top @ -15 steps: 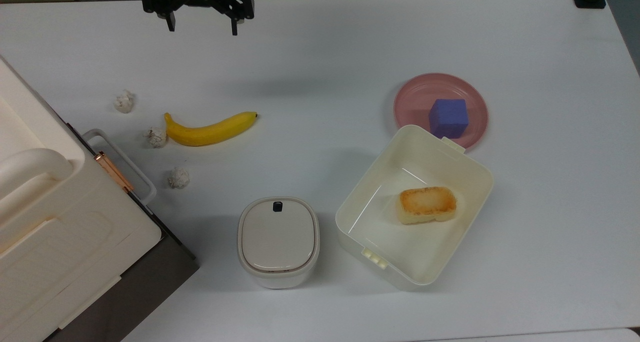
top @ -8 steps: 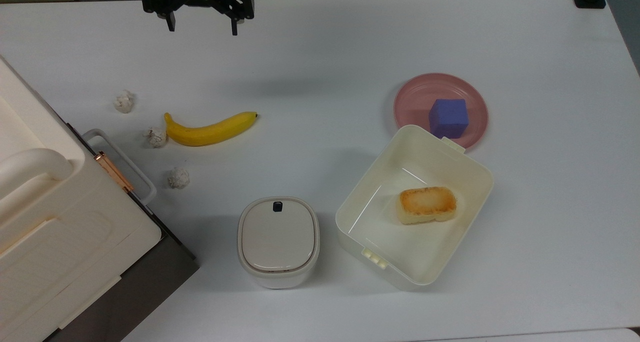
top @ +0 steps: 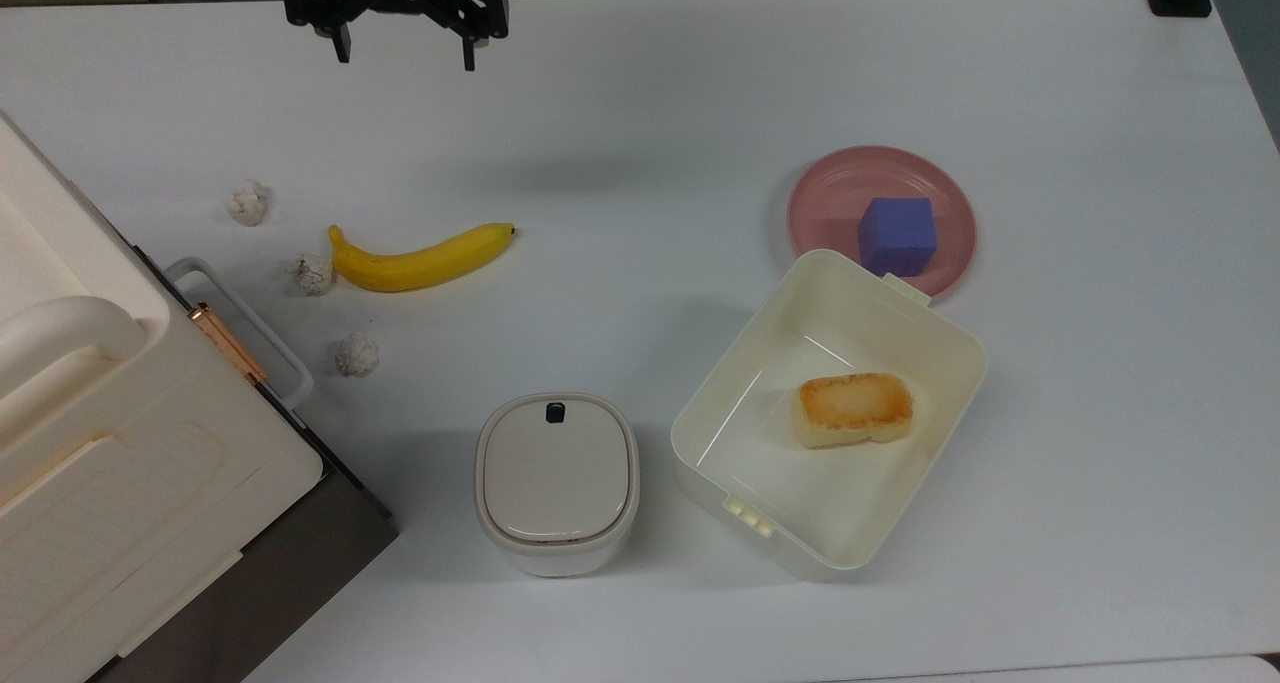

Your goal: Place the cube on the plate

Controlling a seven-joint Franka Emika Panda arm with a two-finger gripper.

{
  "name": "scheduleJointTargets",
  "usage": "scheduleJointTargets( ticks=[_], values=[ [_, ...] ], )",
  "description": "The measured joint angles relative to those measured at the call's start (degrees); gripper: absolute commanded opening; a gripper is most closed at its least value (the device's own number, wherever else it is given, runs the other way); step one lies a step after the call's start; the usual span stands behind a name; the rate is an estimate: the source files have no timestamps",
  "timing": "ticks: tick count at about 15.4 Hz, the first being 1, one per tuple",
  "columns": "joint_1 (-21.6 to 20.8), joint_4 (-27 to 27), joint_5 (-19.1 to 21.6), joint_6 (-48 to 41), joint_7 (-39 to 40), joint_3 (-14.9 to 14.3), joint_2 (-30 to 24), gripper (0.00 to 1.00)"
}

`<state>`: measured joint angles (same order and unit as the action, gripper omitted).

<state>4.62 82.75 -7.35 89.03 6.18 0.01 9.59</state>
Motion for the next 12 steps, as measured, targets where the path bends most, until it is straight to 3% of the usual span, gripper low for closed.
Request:
scheduleJointTargets(
  ticks=[12],
  values=[
    [-0.57,1.17,0.0,-0.61,0.0,0.15,0.04,1.0]
  ],
)
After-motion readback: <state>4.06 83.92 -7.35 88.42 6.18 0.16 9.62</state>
